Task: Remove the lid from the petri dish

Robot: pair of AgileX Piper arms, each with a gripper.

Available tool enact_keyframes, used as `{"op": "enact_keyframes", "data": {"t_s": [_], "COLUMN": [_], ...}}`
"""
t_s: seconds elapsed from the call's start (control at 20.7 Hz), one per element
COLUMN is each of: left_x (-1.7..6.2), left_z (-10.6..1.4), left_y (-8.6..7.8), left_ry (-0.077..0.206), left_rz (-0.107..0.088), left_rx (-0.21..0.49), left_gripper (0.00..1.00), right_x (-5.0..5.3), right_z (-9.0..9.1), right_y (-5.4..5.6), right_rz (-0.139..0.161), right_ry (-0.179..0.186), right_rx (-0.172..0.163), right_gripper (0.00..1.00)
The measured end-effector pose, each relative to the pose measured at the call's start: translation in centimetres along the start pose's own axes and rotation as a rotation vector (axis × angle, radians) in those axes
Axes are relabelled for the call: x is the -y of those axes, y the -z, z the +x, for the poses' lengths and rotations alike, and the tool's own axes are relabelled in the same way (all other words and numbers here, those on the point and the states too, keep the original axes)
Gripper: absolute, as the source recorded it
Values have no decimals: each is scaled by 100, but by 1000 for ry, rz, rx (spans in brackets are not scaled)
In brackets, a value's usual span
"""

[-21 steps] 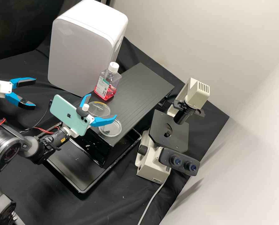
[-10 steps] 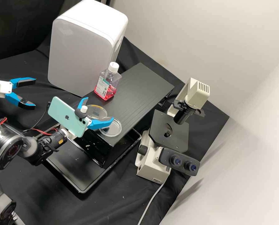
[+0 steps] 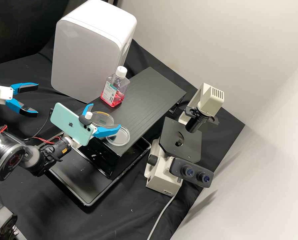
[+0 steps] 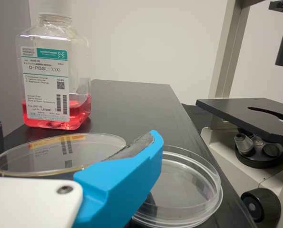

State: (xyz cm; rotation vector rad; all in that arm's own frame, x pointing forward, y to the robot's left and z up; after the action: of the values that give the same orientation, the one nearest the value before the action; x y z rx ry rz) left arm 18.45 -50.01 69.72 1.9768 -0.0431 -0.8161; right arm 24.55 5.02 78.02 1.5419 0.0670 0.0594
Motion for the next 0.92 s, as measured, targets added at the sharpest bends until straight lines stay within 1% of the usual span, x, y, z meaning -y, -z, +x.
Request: {"op": "enact_keyframes", "data": {"t_s": [0.29,0.34,0.68,0.73,0.82,0.92], "left_x": [0,0,0,0,0,1], "left_z": [0,0,0,0,0,0], "left_y": [0,0,0,0,0,-2], "left_ry": [0,0,0,0,0,0], "left_rz": [0,0,0,0,0,0], "left_rx": [0,0,0,0,0,1], "left_gripper": [100,100,100,100,100,100], "right_x": [0,0,10,16,15,12], "right_z": [0,0,-2,-1,-1,-1], "right_y": [0,0,10,11,10,6], "right_rz": [0,0,-4,-6,-21,-23], "right_ry": [0,0,3,5,5,1], "right_rx": [0,0,-3,-3,-3,2], "right_gripper": [0,100,100,100,100,100]}}
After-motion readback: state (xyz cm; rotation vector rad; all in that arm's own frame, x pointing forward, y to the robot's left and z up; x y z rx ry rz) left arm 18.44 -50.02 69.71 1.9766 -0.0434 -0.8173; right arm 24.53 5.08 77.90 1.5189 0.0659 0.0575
